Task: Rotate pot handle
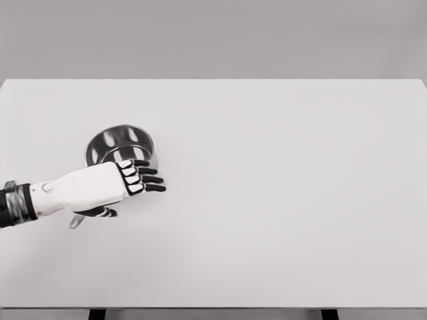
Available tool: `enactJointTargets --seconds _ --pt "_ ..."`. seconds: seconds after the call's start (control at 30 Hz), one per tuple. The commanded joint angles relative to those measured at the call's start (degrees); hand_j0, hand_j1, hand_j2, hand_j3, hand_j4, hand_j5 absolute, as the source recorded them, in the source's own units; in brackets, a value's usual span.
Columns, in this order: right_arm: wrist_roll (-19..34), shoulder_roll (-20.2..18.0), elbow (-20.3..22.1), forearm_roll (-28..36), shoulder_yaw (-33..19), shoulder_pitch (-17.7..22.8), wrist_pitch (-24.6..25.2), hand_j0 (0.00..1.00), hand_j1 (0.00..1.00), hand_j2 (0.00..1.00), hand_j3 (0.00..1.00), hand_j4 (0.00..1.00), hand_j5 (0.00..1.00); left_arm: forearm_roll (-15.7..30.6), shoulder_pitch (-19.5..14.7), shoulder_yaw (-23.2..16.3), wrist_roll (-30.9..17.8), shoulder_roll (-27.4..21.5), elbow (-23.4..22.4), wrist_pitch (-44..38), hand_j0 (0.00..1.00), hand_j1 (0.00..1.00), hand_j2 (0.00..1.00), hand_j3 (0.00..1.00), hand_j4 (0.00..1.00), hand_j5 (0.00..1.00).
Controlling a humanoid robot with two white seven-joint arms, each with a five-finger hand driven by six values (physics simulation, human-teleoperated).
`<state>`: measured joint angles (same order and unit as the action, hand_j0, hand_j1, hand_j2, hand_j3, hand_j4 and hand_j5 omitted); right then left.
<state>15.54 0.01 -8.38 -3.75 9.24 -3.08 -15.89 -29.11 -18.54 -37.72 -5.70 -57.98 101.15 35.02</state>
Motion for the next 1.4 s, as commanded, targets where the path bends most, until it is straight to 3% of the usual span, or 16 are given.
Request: enactJointTargets --seconds 0.0,0.97,1.0,1.13,1.27,1.33,1.37 --pt "0.0 0.0 0.0 0.0 0.0 0.0 0.0 1.0 1.0 1.0 1.0 1.0 1.0 0.4 0.0 0.1 0.3 -1.1 0.0 0.0 1.0 1.0 1.0 1.0 1.0 1.0" --pt "0.0 0.0 0.0 0.0 0.0 0.0 0.0 1.0 1.0 1.0 1.0 1.0 1.0 0.6 1.8 7.3 1.8 -5.4 0.0 0.0 1.0 1.0 1.0 1.0 1.0 1.0" --pt "0.0 0.0 -0.1 0.0 0.0 0.0 0.0 1.0 1.0 1.0 1.0 1.0 1.0 1.8 1.6 7.9 1.8 -5.4 0.1 0.0 1.0 1.0 1.0 1.0 1.0 1.0" --pt "0.0 0.0 0.0 0.0 0.0 0.0 0.0 1.0 1.0 1.0 1.0 1.0 1.0 16.2 1.8 10.9 1.8 -9.2 0.1 0.0 1.0 1.0 1.0 1.0 1.0 1.0" --pt "0.0 0.0 0.0 0.0 0.0 0.0 0.0 1.0 1.0 1.0 1.0 1.0 1.0 31.4 9.7 13.3 3.1 -9.1 0.1 0.0 1.0 1.0 1.0 1.0 1.0 1.0" --pt "0.0 0.0 0.0 0.0 0.0 0.0 0.0 1.0 1.0 1.0 1.0 1.0 1.0 36.1 9.8 14.0 2.9 -9.3 0.1 0.0 1.0 1.0 1.0 1.0 1.0 1.0" --pt "0.0 0.0 0.0 0.0 0.0 0.0 0.0 1.0 1.0 1.0 1.0 1.0 1.0 36.4 10.0 14.0 2.9 -9.3 0.1 0.0 1.0 1.0 1.0 1.0 1.0 1.0"
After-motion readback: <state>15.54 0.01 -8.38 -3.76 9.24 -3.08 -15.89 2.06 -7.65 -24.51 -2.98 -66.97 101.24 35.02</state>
